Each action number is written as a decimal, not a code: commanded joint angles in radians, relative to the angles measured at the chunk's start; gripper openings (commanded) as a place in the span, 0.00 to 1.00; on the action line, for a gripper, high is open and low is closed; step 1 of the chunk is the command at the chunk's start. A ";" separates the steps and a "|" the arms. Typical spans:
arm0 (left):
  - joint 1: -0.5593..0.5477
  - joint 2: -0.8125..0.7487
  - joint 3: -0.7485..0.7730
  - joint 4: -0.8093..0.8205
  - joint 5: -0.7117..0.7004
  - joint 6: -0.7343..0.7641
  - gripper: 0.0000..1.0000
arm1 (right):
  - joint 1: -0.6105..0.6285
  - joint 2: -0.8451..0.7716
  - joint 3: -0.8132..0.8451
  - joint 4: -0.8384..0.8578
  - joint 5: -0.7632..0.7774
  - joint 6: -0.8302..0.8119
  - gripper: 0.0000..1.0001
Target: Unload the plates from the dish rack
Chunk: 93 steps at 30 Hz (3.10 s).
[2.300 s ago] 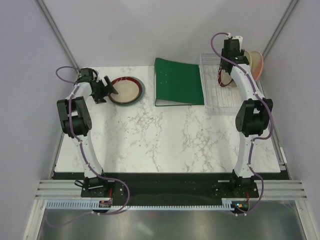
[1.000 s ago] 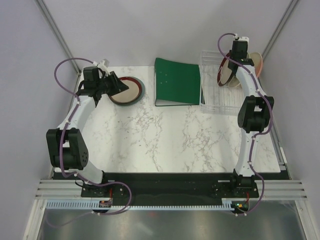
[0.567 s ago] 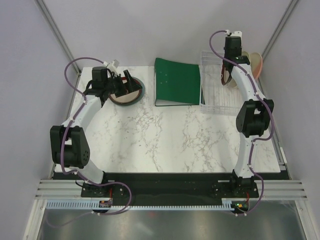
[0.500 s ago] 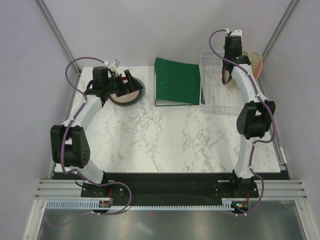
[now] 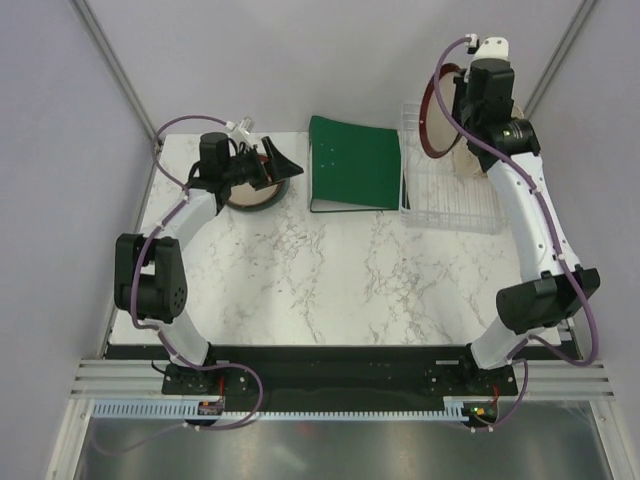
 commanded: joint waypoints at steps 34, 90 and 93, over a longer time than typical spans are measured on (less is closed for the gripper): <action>-0.222 0.297 -0.013 0.956 0.173 -0.618 1.00 | 0.326 -0.314 -0.452 0.278 -0.269 0.414 0.00; 0.316 0.119 0.111 0.002 0.052 -0.018 0.02 | 0.306 -0.190 -0.476 0.226 -0.197 0.320 0.77; 0.351 0.191 0.165 -0.007 0.084 -0.035 0.02 | 0.301 -0.204 -0.495 0.226 -0.180 0.314 0.77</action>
